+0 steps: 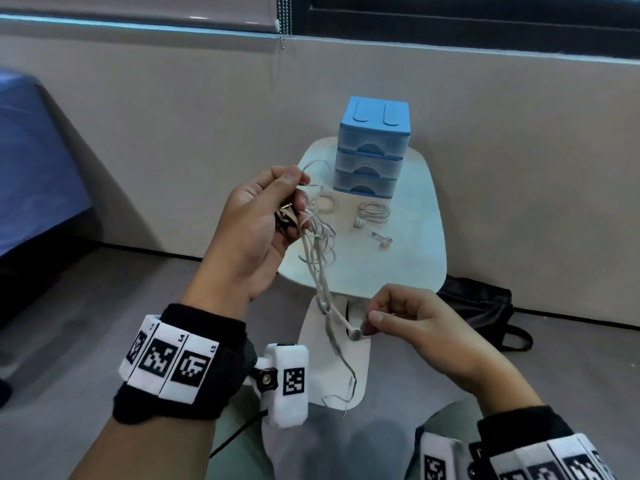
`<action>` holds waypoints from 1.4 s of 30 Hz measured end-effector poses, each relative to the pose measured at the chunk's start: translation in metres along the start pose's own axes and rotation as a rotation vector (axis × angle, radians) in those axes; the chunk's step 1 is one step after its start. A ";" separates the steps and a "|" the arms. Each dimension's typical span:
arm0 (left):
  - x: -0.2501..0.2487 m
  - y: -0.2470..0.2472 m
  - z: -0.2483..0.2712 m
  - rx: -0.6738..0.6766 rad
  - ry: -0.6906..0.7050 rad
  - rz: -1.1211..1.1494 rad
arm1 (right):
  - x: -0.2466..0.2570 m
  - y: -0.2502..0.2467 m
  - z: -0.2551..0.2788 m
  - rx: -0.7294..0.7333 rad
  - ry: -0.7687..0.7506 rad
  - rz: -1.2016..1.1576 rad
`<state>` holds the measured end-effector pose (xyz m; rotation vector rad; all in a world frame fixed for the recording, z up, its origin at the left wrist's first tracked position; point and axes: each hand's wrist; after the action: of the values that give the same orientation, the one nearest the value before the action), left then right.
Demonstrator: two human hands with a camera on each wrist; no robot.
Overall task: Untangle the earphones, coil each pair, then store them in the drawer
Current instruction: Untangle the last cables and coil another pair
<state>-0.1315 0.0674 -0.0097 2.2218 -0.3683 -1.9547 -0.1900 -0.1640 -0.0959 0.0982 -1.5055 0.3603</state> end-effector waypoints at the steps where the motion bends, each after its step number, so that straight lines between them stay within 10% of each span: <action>1: 0.003 -0.002 0.000 -0.013 -0.011 0.013 | -0.002 0.002 0.000 0.002 0.009 -0.005; 31: 0.002 -0.014 0.002 0.057 -0.065 0.015 | 0.047 0.034 -0.011 -0.229 -0.277 0.196; 42: 0.026 -0.026 0.010 0.311 -0.241 -0.605 | 0.062 0.010 -0.006 -0.303 -0.257 0.187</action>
<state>-0.1360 0.0858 -0.0429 2.5021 -0.0153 -2.6425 -0.1854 -0.1418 -0.0368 -0.2464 -1.8130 0.2707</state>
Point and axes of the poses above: each hand's wrist, its own z-axis away from the middle knuckle, its own y-axis out of the palm, x = y × z, and after that the axes turned 6 degrees about -z, right-handed
